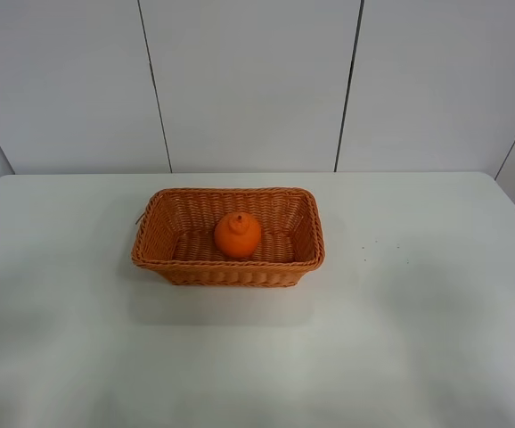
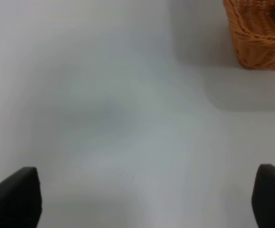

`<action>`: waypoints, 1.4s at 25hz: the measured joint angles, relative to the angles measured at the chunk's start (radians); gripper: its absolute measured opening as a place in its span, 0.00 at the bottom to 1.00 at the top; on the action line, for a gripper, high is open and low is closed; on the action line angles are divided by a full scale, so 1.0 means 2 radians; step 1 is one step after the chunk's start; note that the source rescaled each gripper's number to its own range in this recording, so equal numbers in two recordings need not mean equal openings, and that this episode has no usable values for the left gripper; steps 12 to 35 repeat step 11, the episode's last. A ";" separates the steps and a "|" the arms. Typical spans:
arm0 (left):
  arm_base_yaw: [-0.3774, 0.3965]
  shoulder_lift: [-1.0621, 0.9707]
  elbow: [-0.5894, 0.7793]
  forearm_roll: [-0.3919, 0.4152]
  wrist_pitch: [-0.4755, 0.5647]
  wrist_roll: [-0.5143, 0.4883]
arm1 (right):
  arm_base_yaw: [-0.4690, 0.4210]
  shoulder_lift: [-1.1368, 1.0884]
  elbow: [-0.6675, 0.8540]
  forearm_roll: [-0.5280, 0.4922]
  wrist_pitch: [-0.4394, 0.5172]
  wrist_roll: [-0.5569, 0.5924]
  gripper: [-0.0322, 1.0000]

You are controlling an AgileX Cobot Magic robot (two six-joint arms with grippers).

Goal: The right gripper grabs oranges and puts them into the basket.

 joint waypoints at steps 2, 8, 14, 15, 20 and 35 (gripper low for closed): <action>0.000 0.000 0.000 0.000 0.000 0.000 | 0.000 -0.027 0.000 0.000 0.001 0.000 1.00; 0.000 0.000 0.000 0.000 0.000 0.000 | 0.006 -0.030 0.000 0.000 0.001 0.002 1.00; 0.000 0.000 0.000 0.000 0.000 0.000 | 0.006 -0.030 0.000 0.000 0.001 0.002 1.00; 0.000 0.000 0.000 0.000 0.000 0.000 | 0.006 -0.030 0.000 0.000 0.001 0.002 1.00; 0.000 0.000 0.000 0.000 0.000 0.000 | 0.006 -0.030 0.000 0.000 0.001 0.002 1.00; 0.000 0.000 0.000 0.000 0.000 0.000 | 0.006 -0.030 0.000 0.000 0.001 0.002 1.00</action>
